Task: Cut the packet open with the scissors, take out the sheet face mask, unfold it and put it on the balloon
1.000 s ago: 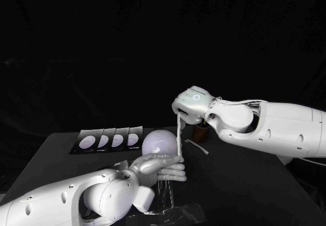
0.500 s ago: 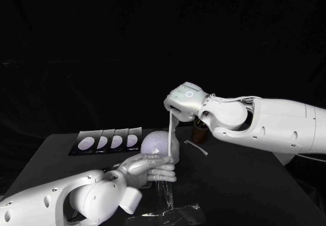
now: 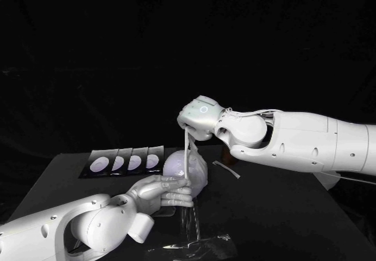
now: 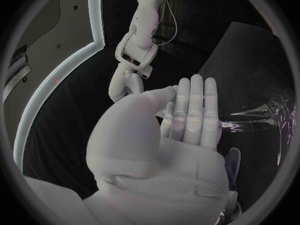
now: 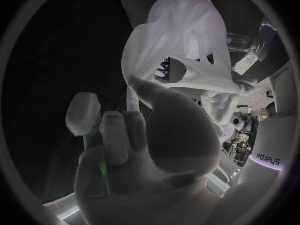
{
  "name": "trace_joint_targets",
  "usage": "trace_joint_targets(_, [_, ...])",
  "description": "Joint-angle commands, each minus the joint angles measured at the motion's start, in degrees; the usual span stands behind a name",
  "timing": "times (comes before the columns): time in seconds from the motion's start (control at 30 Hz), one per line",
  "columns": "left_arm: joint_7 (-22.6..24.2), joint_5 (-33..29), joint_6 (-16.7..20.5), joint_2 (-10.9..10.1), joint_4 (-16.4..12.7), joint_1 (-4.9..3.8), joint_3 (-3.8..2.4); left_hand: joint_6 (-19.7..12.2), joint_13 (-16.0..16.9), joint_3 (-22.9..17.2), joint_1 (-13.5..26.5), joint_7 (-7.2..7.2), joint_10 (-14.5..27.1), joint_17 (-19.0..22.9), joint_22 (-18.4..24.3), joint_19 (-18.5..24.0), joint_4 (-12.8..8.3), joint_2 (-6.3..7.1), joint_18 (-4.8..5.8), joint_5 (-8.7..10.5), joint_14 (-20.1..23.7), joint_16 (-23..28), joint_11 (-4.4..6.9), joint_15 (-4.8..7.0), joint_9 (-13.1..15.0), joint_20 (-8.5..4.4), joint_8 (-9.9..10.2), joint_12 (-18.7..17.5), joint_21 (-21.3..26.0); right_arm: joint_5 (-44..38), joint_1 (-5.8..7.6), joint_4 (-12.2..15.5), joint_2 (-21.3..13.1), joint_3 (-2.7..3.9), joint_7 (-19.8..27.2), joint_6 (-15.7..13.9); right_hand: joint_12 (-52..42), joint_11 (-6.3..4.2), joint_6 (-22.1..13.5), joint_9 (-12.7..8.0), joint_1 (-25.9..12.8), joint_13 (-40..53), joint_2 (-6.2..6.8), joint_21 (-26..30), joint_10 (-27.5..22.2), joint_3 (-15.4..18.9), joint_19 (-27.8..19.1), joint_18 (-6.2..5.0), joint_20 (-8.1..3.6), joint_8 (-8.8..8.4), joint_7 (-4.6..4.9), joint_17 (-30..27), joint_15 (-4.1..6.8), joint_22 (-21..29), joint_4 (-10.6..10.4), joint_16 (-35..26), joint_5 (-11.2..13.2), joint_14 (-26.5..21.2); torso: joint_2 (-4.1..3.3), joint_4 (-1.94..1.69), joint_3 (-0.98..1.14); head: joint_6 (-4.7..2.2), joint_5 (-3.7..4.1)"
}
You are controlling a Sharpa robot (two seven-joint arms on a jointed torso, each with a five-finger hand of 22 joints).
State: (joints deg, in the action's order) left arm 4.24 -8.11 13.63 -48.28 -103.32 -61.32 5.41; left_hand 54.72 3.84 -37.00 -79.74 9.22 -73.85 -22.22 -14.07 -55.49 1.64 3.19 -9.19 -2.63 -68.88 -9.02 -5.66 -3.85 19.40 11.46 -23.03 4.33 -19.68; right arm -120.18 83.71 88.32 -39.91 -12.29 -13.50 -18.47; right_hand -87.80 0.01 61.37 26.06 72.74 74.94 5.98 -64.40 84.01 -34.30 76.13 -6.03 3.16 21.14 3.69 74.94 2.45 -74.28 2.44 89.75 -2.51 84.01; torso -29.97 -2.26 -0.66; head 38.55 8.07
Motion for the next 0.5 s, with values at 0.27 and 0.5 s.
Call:
trace_joint_targets(0.27, [-0.3, 0.5, -0.5, -1.8, 1.0, -0.12, -0.02, 0.4, 0.0, -0.2, -0.2, 0.06, -0.3, -0.1, -0.1, 0.4, -0.1, -0.15, -0.71, -0.19, 0.0, -0.3, -0.09, 0.22, 6.8, -0.17, -0.4, -0.2, -0.4, -0.1, -1.49, -5.1, 4.5, 0.01, 2.7, 0.9, 0.8, -0.19, -0.2, 0.0, 0.1, 12.5, 0.82, 1.0, 4.7, -0.3, -0.8, 0.24, 0.07, 0.25, 0.13, 15.1, 0.51, 0.4, -0.1, 0.2, -0.3, 6.0, -0.01, -0.02, 0.04, 0.95, -0.25])
trace_joint_targets(0.5, [-0.4, 0.5, 0.0, -2.9, 1.6, -0.12, 0.1, 0.4, 0.0, -0.2, -0.2, 0.06, -0.3, -0.1, -0.1, 0.4, -0.1, -0.15, -0.71, -0.19, 0.0, -0.3, -0.09, 0.22, 6.8, -0.17, -0.4, -0.2, -0.5, 0.2, -2.67, -7.6, 7.2, 0.0, 3.4, 0.9, 1.0, -0.15, -0.4, 0.0, 0.2, 12.4, 0.87, 1.4, 4.6, -0.4, -1.0, 0.17, 0.07, 0.25, 0.19, 15.1, 0.49, 0.6, -0.1, 0.2, -0.3, 6.0, -0.09, 0.04, 0.0, 1.51, -0.46])
